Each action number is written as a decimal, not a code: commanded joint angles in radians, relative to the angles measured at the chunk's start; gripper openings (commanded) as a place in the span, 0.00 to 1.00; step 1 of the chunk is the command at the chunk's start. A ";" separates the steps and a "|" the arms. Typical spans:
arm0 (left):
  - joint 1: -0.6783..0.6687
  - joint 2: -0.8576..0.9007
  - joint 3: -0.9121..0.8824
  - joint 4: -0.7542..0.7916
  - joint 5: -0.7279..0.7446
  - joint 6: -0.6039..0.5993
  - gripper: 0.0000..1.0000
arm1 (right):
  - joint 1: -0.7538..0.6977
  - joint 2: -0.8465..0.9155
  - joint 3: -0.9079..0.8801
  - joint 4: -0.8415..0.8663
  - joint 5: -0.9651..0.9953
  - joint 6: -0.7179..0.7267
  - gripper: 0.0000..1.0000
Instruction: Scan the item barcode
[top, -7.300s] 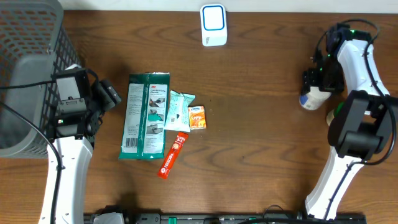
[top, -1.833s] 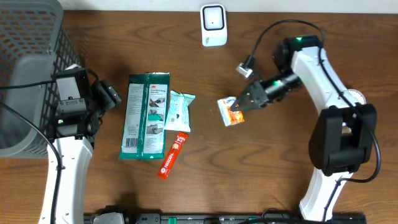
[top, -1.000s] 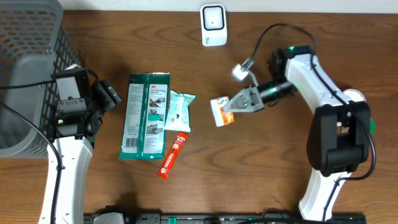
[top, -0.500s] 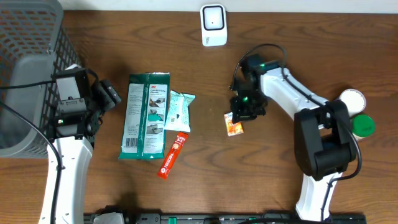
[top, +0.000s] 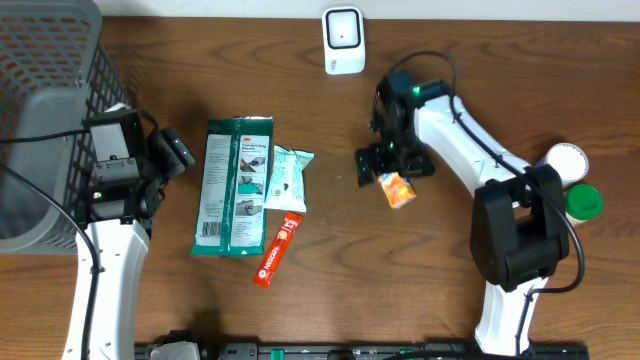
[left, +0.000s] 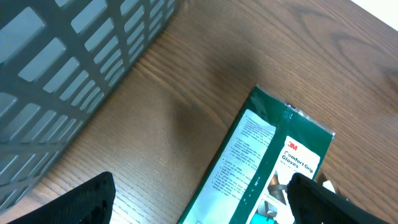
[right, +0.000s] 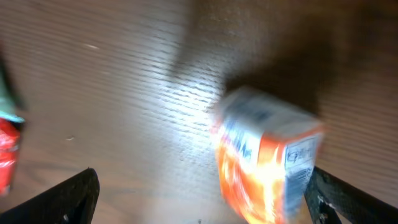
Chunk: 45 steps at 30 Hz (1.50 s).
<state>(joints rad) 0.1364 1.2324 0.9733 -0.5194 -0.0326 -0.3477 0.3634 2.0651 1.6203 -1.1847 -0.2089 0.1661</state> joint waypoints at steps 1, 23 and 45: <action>0.003 -0.009 0.026 0.000 -0.013 -0.006 0.88 | -0.004 -0.033 0.066 -0.029 -0.002 -0.020 0.99; 0.003 -0.009 0.026 0.000 -0.013 -0.006 0.88 | -0.100 -0.206 0.148 -0.053 0.002 -0.016 0.99; 0.003 -0.009 0.026 0.000 -0.013 -0.006 0.88 | -0.263 -0.245 -0.158 0.091 -0.137 0.077 0.99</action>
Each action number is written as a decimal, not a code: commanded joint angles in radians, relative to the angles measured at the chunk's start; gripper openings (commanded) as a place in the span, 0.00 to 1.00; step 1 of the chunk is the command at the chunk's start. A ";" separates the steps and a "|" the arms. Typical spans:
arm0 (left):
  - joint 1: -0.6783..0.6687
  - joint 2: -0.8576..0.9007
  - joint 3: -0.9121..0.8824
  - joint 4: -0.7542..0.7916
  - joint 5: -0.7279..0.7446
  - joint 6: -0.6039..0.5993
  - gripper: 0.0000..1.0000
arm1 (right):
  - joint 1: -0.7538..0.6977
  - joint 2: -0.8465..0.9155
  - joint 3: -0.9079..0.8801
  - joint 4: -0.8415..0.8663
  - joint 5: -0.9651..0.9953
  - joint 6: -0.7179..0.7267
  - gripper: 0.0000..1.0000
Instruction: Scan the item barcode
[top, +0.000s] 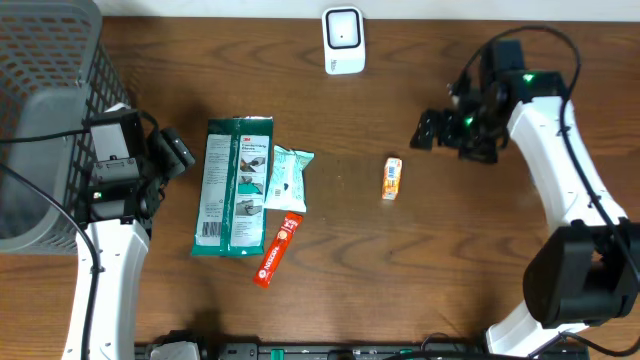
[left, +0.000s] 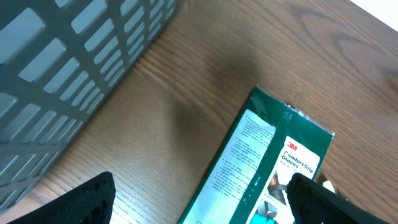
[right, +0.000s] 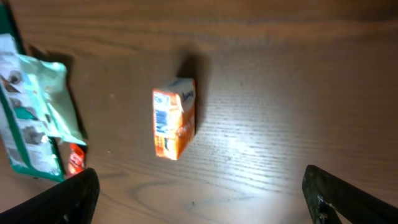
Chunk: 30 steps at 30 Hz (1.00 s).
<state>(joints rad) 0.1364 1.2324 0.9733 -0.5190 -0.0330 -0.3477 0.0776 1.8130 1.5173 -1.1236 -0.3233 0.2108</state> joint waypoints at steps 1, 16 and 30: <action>0.003 -0.009 0.026 -0.001 -0.012 -0.006 0.88 | 0.029 0.008 -0.078 0.053 -0.023 0.038 0.99; 0.003 -0.009 0.026 -0.001 -0.012 -0.006 0.88 | 0.167 0.008 -0.242 0.271 -0.077 0.048 0.99; 0.003 -0.009 0.026 -0.001 -0.012 -0.006 0.88 | 0.216 0.008 -0.263 0.315 0.005 0.119 0.99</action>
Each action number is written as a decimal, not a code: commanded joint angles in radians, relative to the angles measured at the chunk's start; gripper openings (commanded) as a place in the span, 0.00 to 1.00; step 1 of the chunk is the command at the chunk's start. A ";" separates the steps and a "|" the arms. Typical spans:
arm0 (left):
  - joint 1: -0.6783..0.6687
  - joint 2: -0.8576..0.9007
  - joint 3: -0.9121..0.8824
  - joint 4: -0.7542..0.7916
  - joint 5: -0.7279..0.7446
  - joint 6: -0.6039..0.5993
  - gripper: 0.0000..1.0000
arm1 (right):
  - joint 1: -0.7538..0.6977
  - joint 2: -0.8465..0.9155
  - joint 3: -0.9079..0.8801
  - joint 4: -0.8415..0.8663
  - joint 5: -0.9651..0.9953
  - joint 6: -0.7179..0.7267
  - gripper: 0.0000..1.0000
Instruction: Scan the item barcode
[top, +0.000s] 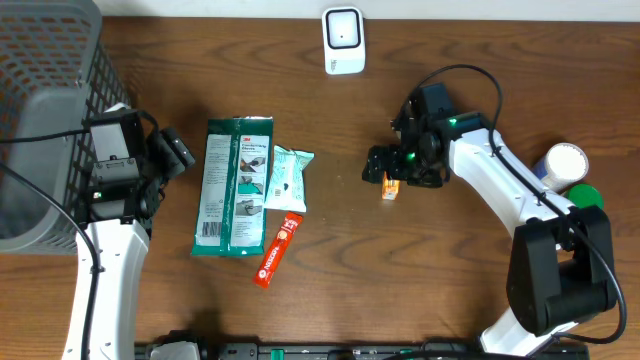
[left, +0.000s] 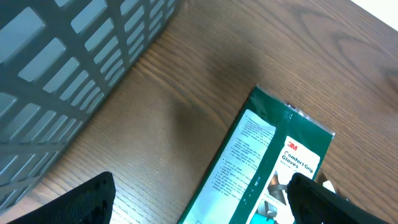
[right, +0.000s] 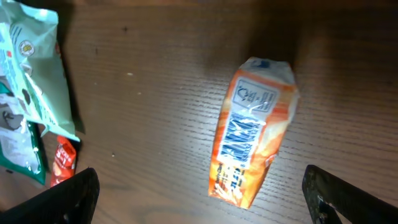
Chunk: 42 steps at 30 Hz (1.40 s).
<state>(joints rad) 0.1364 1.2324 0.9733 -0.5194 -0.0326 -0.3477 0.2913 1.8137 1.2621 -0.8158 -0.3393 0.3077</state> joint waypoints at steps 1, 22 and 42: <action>0.003 -0.009 0.026 0.000 -0.013 -0.006 0.88 | 0.004 0.007 -0.010 0.013 0.020 0.023 0.99; 0.003 -0.009 0.026 0.000 -0.013 -0.006 0.88 | 0.128 -0.017 -0.026 0.135 -0.032 0.006 0.89; 0.003 -0.009 0.026 0.000 -0.013 -0.006 0.88 | -0.002 0.038 -0.063 0.185 -0.009 0.222 0.59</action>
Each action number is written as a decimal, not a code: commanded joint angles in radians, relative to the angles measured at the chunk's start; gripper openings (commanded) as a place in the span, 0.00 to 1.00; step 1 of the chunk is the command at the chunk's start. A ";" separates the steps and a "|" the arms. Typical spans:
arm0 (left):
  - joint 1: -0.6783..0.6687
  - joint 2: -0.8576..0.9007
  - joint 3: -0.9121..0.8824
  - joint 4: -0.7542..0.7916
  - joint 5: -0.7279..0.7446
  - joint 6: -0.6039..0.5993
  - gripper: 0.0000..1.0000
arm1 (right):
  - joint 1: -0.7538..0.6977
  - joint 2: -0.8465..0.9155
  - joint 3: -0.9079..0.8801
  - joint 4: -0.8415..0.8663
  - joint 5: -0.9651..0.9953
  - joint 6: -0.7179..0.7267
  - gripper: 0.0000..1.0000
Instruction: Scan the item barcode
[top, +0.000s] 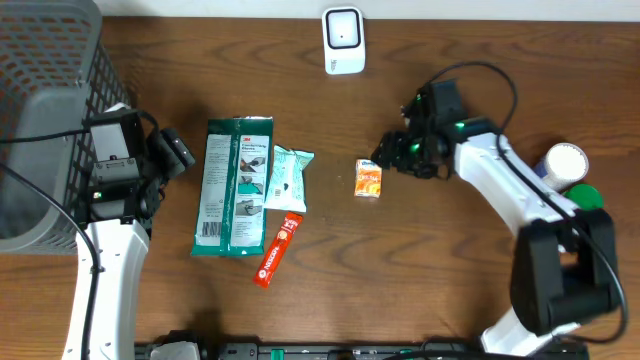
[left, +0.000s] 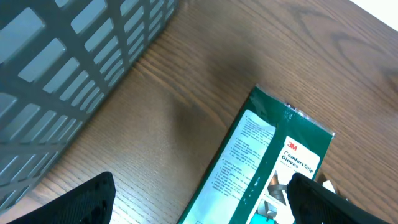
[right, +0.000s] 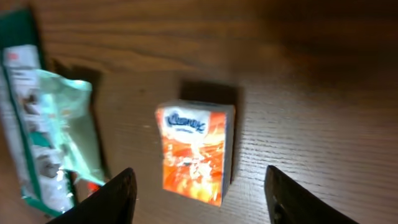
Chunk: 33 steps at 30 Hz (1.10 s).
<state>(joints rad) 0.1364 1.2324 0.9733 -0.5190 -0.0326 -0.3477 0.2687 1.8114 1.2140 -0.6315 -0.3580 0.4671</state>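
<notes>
The orange Kleenex tissue pack lies flat on the wooden table, logo side up. In the right wrist view the pack sits just ahead of my right gripper, which is open with nothing between its fingers. Seen from overhead, the right gripper hovers just right of the pack. The white barcode scanner stands at the table's far edge. My left gripper is open and empty over the table's left side, beside the green 3M glove pack.
The green glove pack, a pale green wipes pack and a red sachet lie left of centre. A grey mesh basket fills the far left. A white cap and a green cap sit at the right.
The tissue pack has shifted left and now shows its logo face instead of the barcode face. The right gripper, then directly over the pack, is now just right of it, fingers closer together.
First the right gripper was down over the tilted tissue pack. Then it was off to the right, with the pack alone on the table. Later it hung over the pack, barcode face up. Now the pack lies further left, logo up. The left arm never moved.
</notes>
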 joint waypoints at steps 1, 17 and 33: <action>0.003 -0.009 0.026 -0.001 -0.013 -0.006 0.89 | 0.026 0.050 -0.014 0.001 0.009 0.069 0.59; 0.003 -0.009 0.026 -0.001 -0.013 -0.006 0.88 | 0.061 0.076 -0.116 0.116 0.082 0.117 0.38; 0.003 -0.009 0.026 -0.001 -0.013 -0.006 0.88 | -0.058 -0.042 -0.156 0.217 -0.245 -0.004 0.01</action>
<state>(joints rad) 0.1364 1.2324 0.9733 -0.5194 -0.0330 -0.3477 0.2691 1.8462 1.0618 -0.4152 -0.4309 0.5457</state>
